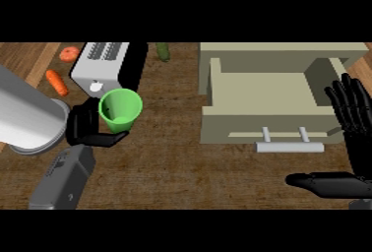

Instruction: Pick up the cup, place it into the drawer and close the drawer

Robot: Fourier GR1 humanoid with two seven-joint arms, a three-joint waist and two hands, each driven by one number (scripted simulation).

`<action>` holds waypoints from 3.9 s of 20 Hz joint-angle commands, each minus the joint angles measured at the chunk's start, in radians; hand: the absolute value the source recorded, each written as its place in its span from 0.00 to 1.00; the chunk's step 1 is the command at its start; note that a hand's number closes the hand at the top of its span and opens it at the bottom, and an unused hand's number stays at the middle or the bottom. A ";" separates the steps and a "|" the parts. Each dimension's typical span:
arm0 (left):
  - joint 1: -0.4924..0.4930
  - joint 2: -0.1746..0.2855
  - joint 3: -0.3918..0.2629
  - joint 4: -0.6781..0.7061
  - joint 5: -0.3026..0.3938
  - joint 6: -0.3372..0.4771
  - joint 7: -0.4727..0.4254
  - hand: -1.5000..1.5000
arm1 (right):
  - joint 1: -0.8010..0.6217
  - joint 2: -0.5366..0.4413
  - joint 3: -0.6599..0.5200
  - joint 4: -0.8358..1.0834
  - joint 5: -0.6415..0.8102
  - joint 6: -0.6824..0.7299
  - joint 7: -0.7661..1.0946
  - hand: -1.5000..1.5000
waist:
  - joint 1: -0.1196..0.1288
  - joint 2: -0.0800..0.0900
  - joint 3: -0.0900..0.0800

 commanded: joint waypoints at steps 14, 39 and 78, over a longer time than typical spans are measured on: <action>-0.233 -0.164 -0.204 -0.524 -0.047 0.309 0.478 1.00 | -0.025 -0.038 -0.070 0.021 -0.051 0.024 -0.001 0.00 | -0.002 0.001 0.000; -0.679 -0.172 -0.549 -0.001 0.240 0.662 0.538 1.00 | -0.026 -0.037 -0.052 0.036 -0.056 0.058 -0.012 0.00 | -0.053 0.012 0.000; -0.739 -0.160 -0.834 -0.031 0.474 0.869 0.572 0.00 | 0.023 -0.169 -0.015 -0.084 -0.130 0.277 0.047 1.00 | -0.009 -0.001 -0.001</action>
